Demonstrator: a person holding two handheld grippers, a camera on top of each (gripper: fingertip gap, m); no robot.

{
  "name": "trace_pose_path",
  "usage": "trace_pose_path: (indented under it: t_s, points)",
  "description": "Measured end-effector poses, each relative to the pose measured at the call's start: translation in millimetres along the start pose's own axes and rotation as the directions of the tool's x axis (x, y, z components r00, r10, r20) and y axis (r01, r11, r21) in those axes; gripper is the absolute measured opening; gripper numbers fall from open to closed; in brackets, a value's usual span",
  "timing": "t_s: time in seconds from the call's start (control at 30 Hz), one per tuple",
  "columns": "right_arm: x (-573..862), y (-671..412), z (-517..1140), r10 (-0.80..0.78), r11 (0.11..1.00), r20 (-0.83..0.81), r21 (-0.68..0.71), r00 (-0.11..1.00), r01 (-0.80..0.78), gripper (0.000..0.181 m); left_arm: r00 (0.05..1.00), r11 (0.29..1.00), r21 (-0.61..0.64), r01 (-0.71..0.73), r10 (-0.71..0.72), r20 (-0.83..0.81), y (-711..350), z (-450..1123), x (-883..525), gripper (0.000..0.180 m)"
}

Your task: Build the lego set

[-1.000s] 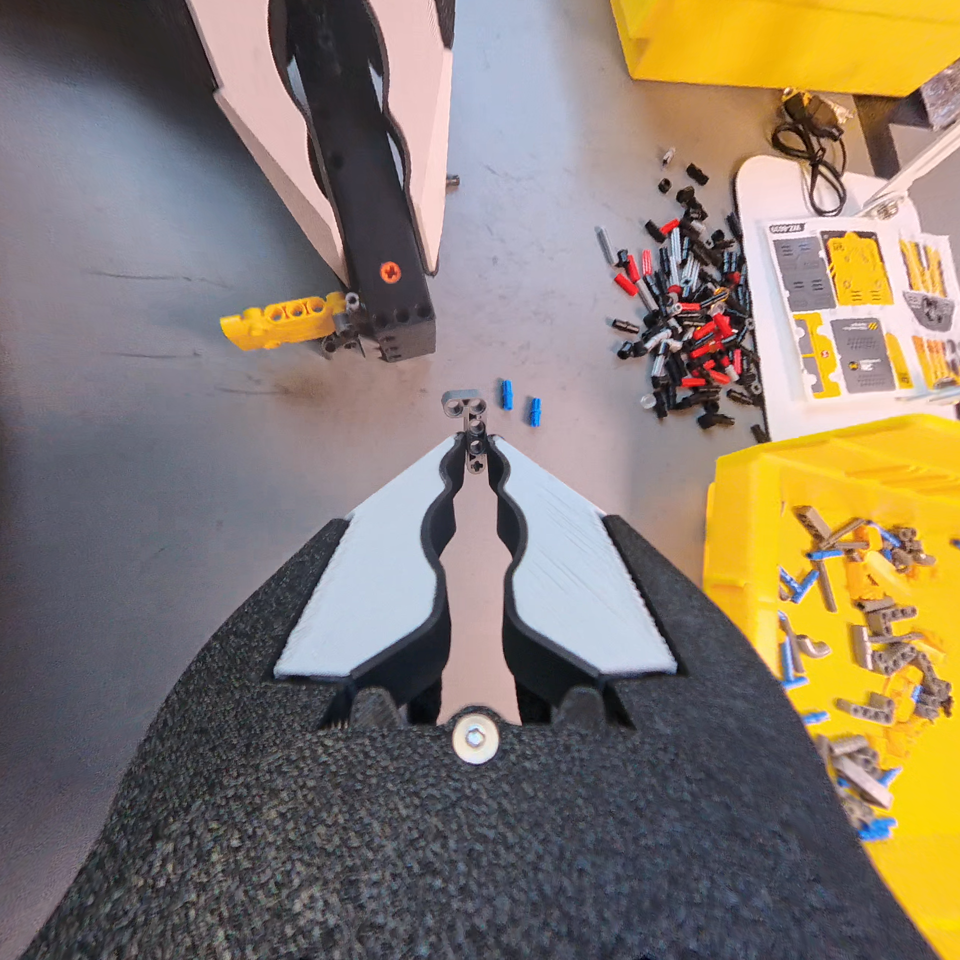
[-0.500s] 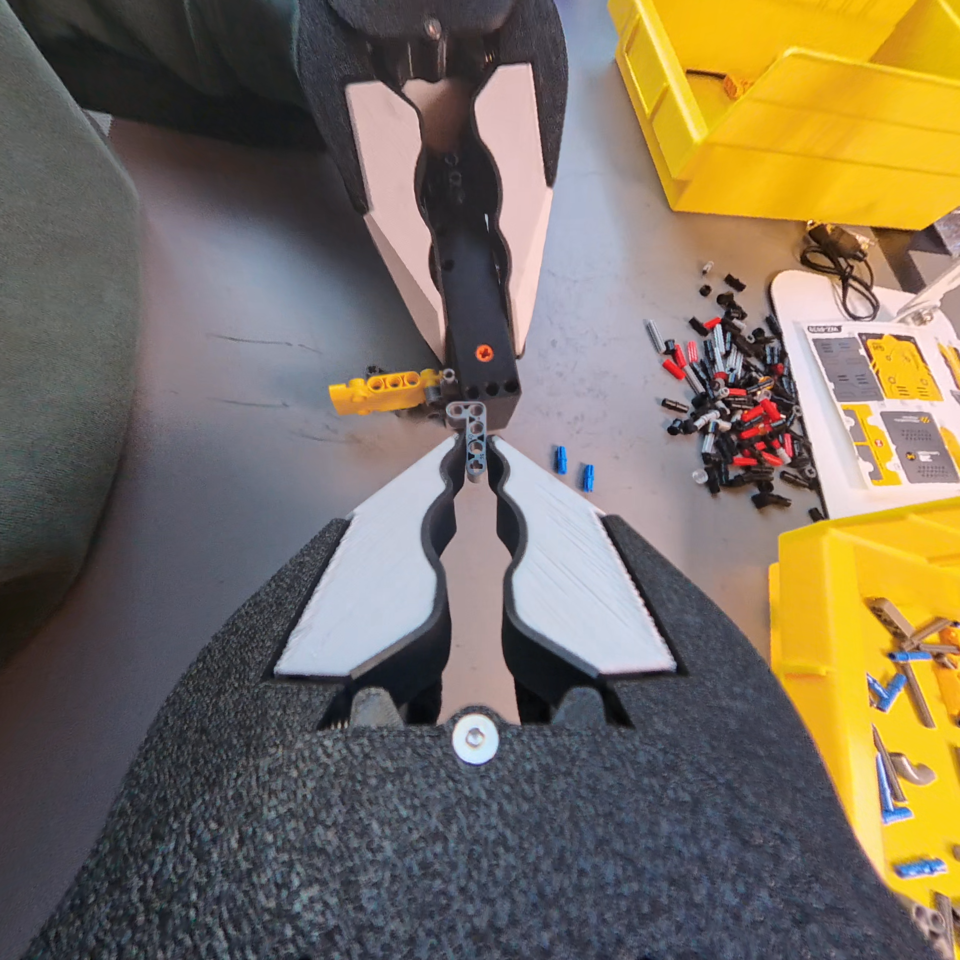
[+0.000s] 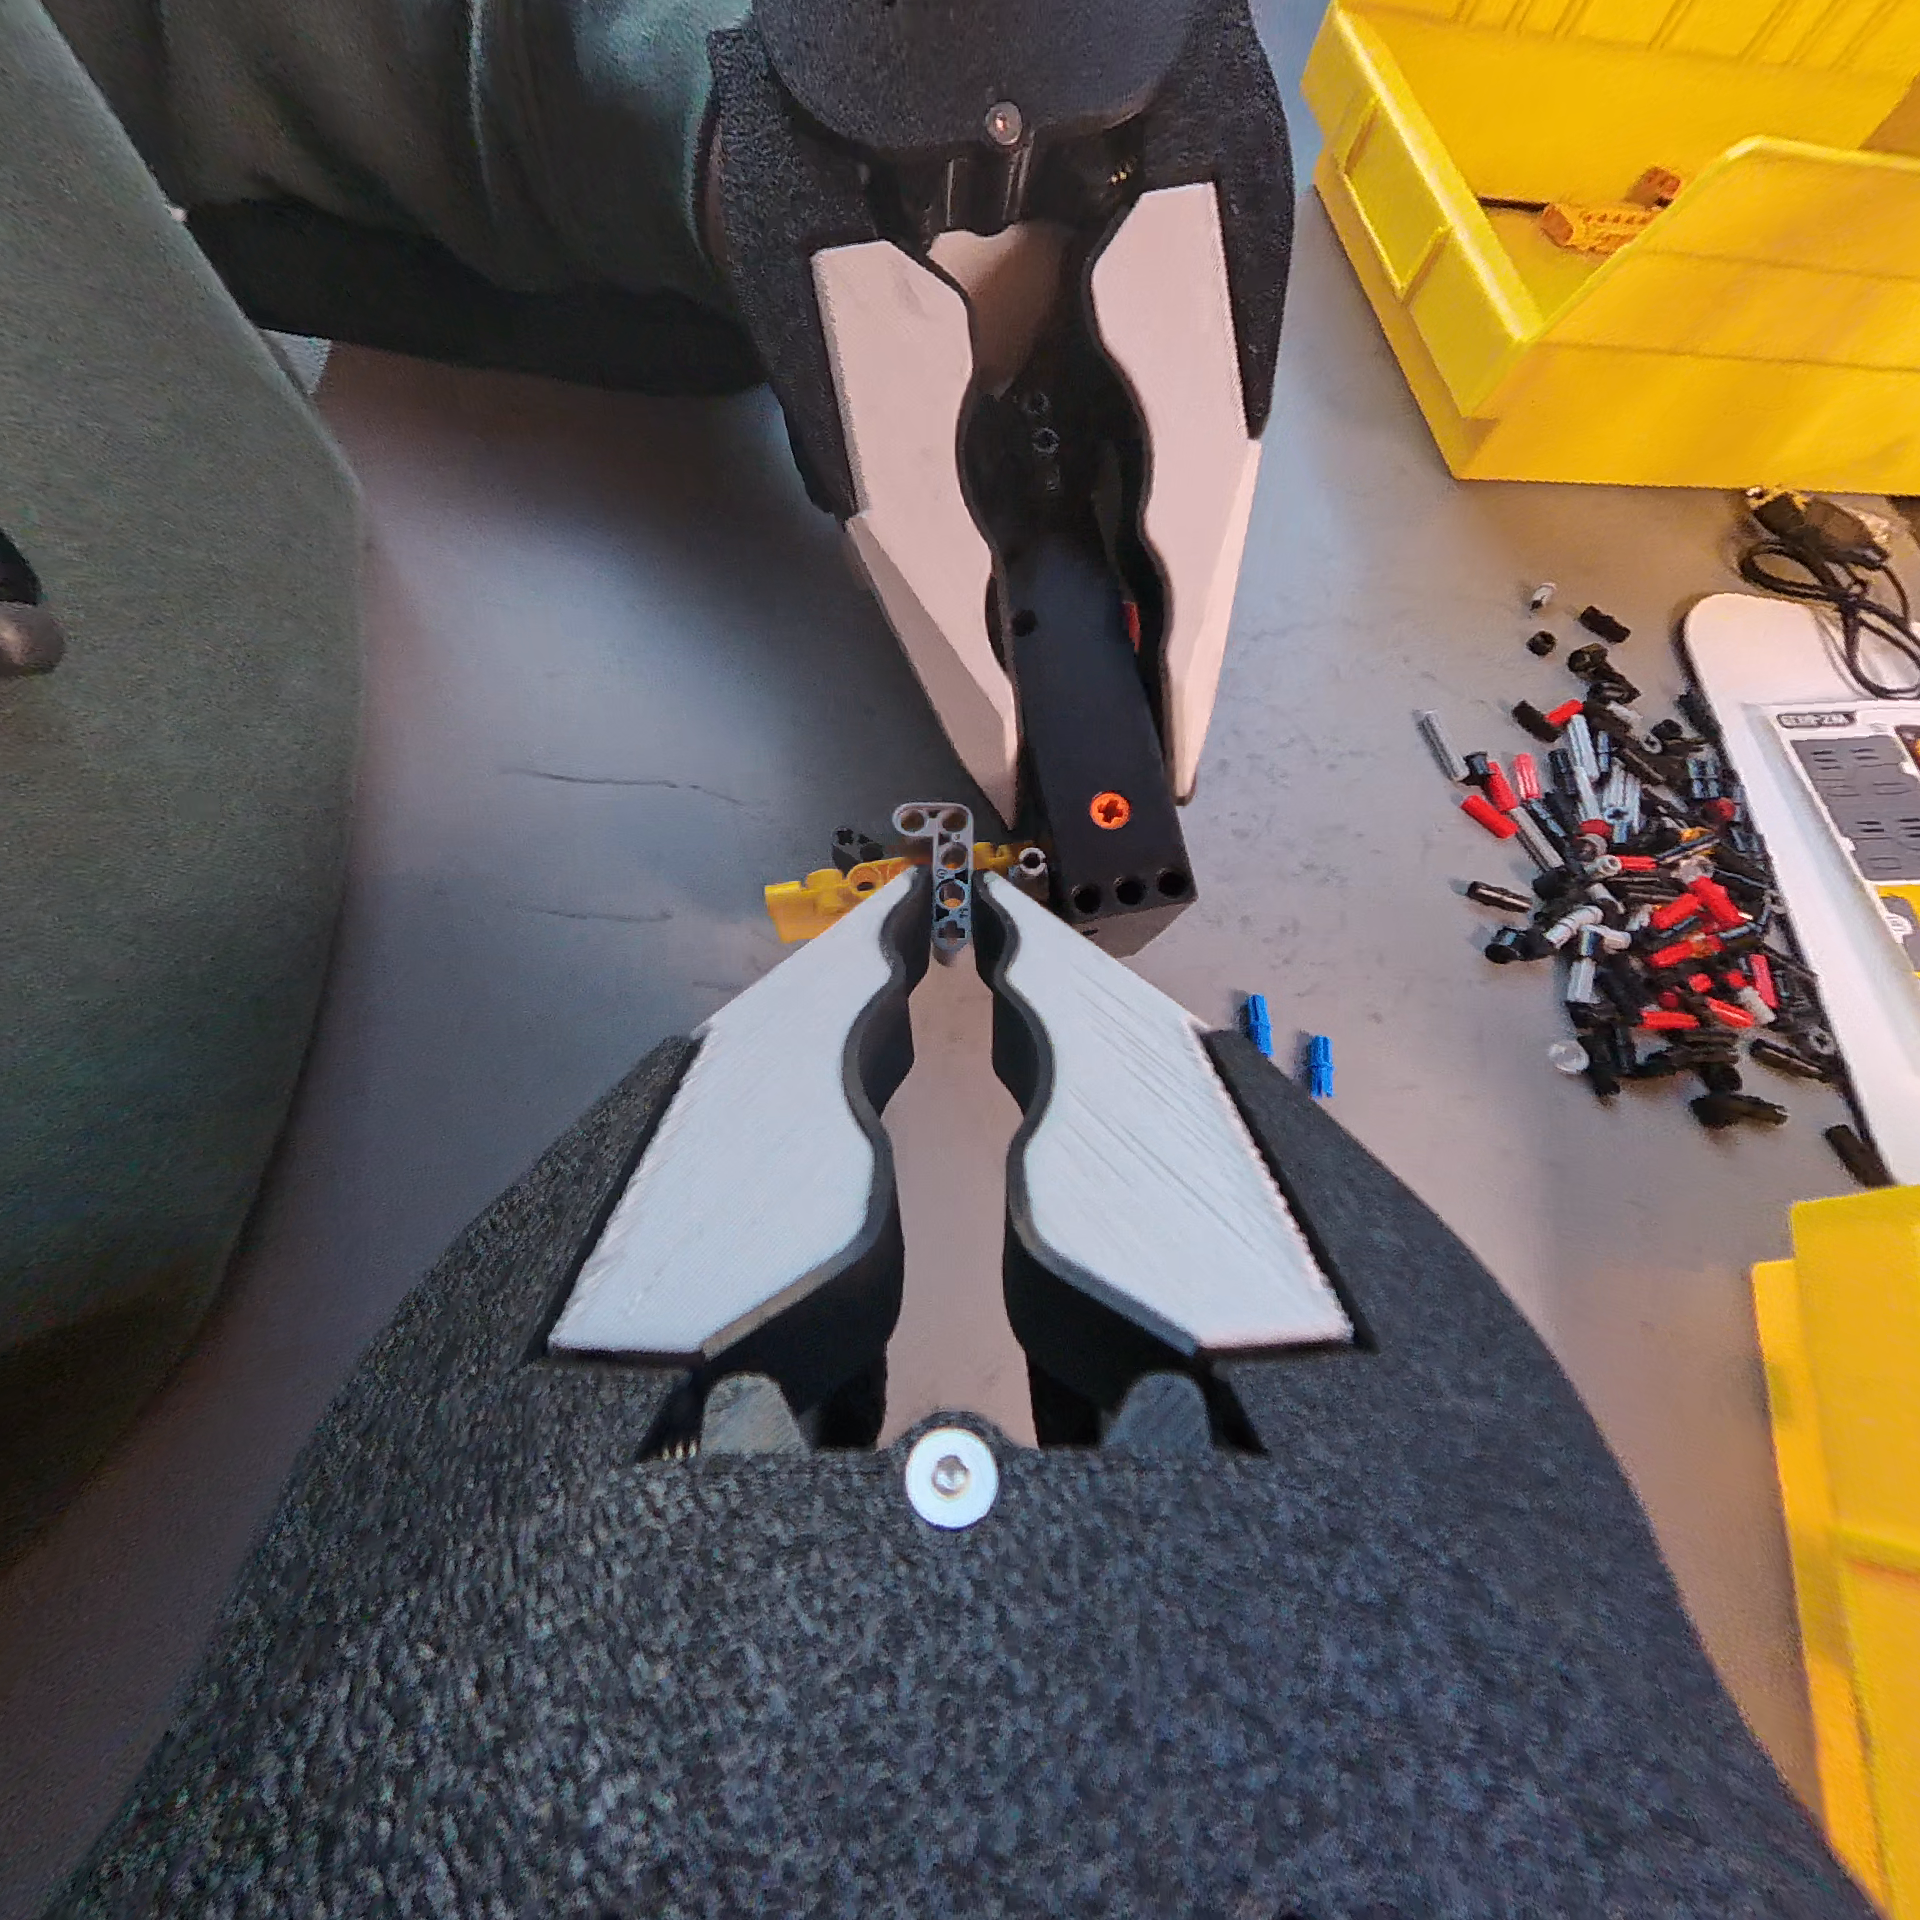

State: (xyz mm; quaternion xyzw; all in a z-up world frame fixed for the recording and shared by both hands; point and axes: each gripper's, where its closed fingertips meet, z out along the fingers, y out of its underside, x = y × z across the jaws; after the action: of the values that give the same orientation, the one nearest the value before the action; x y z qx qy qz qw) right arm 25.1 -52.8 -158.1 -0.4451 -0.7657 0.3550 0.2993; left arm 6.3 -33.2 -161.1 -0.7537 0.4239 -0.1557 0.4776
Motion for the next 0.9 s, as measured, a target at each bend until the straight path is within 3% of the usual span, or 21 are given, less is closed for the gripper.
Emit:
trace_pose_path:
  t_s: [0.23, 0.9]
  points:
    - [6.8, -0.3, 4.3, 0.105, 0.994, -0.029, 0.040, 0.994, -0.104, 0.005, 0.998, 0.998, -0.016, 0.057, -0.057, -0.024, 1.8, -0.6, -1.6, 0.026]
    - [1.0, -1.9, 4.4, 0.074, 0.997, 0.088, 0.030, 0.993, -0.077, 0.004, 0.995, 1.000, 0.005, 0.026, -0.026, -0.094, 1.7, -2.6, 4.7, 0.026]
